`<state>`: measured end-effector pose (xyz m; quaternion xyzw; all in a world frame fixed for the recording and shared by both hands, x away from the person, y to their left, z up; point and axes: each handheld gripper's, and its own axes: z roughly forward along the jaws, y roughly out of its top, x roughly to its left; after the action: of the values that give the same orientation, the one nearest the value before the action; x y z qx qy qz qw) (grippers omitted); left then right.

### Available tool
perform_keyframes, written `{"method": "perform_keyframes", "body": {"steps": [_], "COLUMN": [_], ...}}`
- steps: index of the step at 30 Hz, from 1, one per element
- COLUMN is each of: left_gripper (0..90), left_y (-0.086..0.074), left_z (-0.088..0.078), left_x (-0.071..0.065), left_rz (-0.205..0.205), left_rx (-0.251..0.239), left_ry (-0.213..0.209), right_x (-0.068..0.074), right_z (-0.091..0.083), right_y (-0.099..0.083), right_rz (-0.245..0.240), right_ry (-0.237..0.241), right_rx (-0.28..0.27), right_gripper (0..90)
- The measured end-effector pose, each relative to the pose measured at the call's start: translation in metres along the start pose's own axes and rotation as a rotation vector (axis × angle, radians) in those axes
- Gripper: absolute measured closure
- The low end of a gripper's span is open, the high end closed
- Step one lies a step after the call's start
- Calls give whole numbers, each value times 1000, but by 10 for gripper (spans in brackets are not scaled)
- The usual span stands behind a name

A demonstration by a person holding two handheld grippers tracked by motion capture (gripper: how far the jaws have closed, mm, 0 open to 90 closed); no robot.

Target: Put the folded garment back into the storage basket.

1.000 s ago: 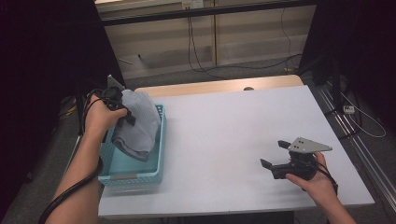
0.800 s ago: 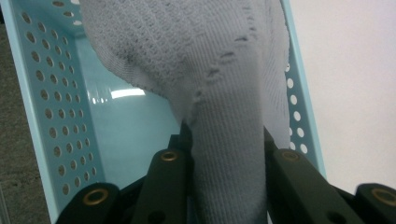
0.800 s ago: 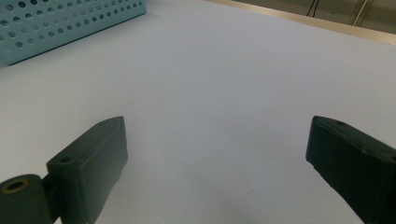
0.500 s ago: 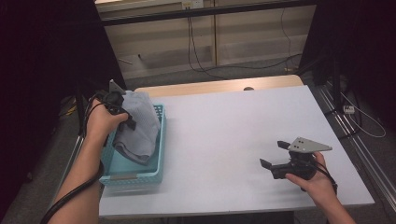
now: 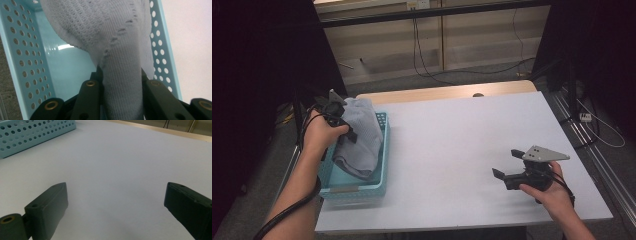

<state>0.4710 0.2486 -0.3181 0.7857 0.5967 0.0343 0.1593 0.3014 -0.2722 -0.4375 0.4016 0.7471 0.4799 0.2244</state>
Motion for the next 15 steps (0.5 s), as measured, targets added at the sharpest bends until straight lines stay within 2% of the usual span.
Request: {"method": "perform_keyframes", "body": {"steps": [4,7,10,11,15], "left_gripper": [747,747,747,747,747], "left_y": [-1,-1,-3,-3,-5], "left_z": [2,3,2,0,2], "left_x": [0,-1,2,3,2], "left_rz": [4,13,-2,6,14], "left_rx": [7,9,0,5,10], "left_ry": [-9,10,-9,-13,3], "right_x": [0,0,0,1,2], "right_z": [1,2,3,3,3], "right_y": [-1,0,1,1,1], "right_rz": [1,3,0,-2,-5], "right_ry": [3,2,3,4,6], "right_rx": [5,6,5,6,6], "right_gripper": [49,49,49,49,49]}}
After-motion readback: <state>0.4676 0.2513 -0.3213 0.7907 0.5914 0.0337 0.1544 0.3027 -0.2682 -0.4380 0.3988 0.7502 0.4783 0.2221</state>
